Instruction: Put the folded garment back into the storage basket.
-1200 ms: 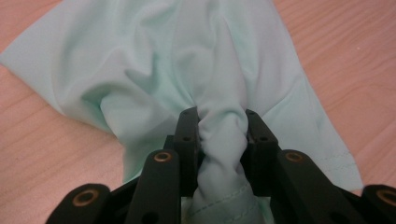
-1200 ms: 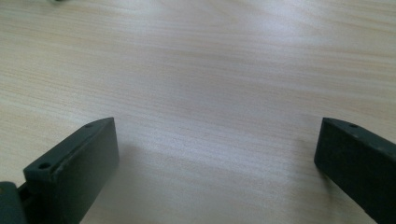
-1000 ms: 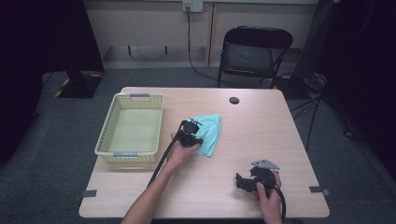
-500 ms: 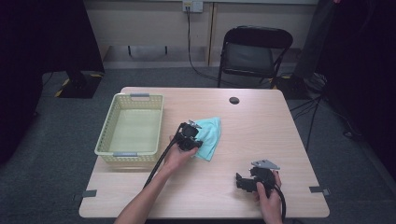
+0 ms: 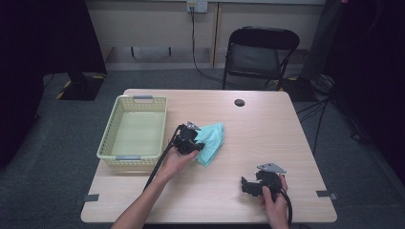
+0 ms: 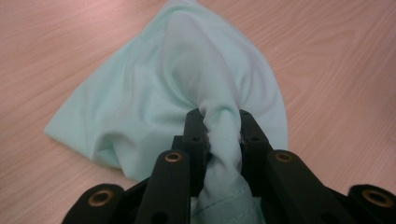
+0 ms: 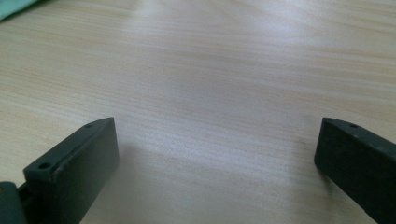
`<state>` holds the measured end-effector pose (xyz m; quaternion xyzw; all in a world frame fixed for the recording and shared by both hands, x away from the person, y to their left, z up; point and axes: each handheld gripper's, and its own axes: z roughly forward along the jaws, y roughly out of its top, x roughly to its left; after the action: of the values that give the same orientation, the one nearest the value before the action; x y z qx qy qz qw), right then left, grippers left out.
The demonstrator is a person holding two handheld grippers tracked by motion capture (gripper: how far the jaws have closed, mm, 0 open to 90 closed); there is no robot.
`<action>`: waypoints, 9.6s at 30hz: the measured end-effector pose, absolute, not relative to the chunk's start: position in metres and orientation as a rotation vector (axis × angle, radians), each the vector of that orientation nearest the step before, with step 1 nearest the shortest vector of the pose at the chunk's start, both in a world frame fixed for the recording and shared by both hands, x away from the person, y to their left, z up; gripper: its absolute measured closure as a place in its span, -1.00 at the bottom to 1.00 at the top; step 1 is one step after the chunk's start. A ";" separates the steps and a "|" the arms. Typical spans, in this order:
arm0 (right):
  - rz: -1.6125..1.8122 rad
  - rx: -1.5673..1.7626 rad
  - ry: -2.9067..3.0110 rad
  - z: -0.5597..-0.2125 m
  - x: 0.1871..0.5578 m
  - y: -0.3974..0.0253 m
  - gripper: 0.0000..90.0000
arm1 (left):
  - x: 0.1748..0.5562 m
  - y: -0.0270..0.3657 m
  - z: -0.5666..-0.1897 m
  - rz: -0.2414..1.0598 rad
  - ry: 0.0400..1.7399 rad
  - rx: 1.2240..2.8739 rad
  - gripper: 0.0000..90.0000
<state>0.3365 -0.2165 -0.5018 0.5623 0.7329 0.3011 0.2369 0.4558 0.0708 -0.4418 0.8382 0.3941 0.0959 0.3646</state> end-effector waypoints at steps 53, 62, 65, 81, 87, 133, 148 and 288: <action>0.825 1.541 2.009 -0.502 0.337 -0.216 -1.00 | 0.435 0.087 -0.376 0.324 0.882 2.003 0.72; 0.826 1.542 2.008 -0.502 0.337 -0.216 -1.00 | 0.431 0.090 -0.365 0.344 0.866 1.974 0.72; 0.826 1.542 2.008 -0.502 0.337 -0.216 -1.00 | 0.431 0.093 -0.363 0.348 0.865 1.974 0.72; 0.826 1.542 2.008 -0.502 0.337 -0.216 -1.00 | 0.427 0.115 -0.346 0.352 0.878 1.916 0.71; 0.826 1.542 2.008 -0.502 0.337 -0.216 -1.00 | 0.427 0.124 -0.341 0.353 0.895 1.893 0.71; 0.826 1.541 2.009 -0.502 0.337 -0.216 -1.00 | 0.410 0.215 -0.312 0.448 0.975 1.727 0.70; 0.826 1.541 2.009 -0.502 0.337 -0.216 -1.00 | 0.414 0.239 -0.316 0.471 1.043 1.684 0.70; 0.830 1.534 2.018 -0.502 0.336 -0.216 -1.00 | 0.484 0.242 -0.420 0.494 1.446 2.051 -0.86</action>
<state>0.3360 -0.2158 -0.5018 0.5591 0.7353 0.3026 0.2350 0.4838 0.2423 -0.4202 0.7679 0.5415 0.1849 0.2878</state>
